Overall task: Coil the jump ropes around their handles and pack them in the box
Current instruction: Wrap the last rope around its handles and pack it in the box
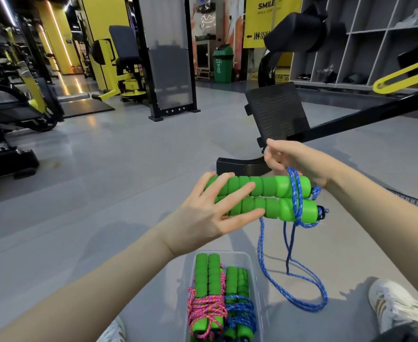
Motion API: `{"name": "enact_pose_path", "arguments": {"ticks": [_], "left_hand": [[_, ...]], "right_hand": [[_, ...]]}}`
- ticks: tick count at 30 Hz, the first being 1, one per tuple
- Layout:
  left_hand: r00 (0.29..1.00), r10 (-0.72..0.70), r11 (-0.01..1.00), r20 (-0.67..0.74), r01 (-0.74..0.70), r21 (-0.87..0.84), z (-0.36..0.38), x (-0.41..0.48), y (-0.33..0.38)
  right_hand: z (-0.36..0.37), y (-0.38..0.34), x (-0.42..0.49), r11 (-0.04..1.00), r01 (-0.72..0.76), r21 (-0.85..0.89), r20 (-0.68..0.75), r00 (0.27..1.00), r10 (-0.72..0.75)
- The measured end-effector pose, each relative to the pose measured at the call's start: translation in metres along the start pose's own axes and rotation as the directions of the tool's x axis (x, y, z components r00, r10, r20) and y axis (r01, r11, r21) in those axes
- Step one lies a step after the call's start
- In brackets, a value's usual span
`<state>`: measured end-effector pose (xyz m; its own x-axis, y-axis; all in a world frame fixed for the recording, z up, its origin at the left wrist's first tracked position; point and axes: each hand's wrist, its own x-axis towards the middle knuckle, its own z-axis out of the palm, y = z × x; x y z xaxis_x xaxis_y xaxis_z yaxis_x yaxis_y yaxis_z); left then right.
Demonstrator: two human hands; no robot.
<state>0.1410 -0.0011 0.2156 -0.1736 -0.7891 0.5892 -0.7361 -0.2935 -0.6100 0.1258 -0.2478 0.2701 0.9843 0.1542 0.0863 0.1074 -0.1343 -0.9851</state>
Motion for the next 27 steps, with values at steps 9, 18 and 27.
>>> {"name": "enact_pose_path", "arguments": {"ticks": [9,18,27], "left_hand": [[0.963,-0.267,0.96,-0.048,0.27,0.069,0.021,-0.011,-0.019],[0.922,-0.382,0.898,0.063,0.354,0.262,0.03,-0.046,-0.045],[0.881,-0.353,0.914,0.316,0.252,0.317,0.022,-0.065,-0.054]], "right_hand": [[0.046,0.036,0.001,0.838,-0.03,0.545,-0.097,0.99,0.099],[0.076,0.041,0.002,0.964,-0.253,0.076,-0.195,0.945,0.263],[0.084,0.006,-0.012,0.683,-0.094,-0.724,0.041,0.983,0.178]]}}
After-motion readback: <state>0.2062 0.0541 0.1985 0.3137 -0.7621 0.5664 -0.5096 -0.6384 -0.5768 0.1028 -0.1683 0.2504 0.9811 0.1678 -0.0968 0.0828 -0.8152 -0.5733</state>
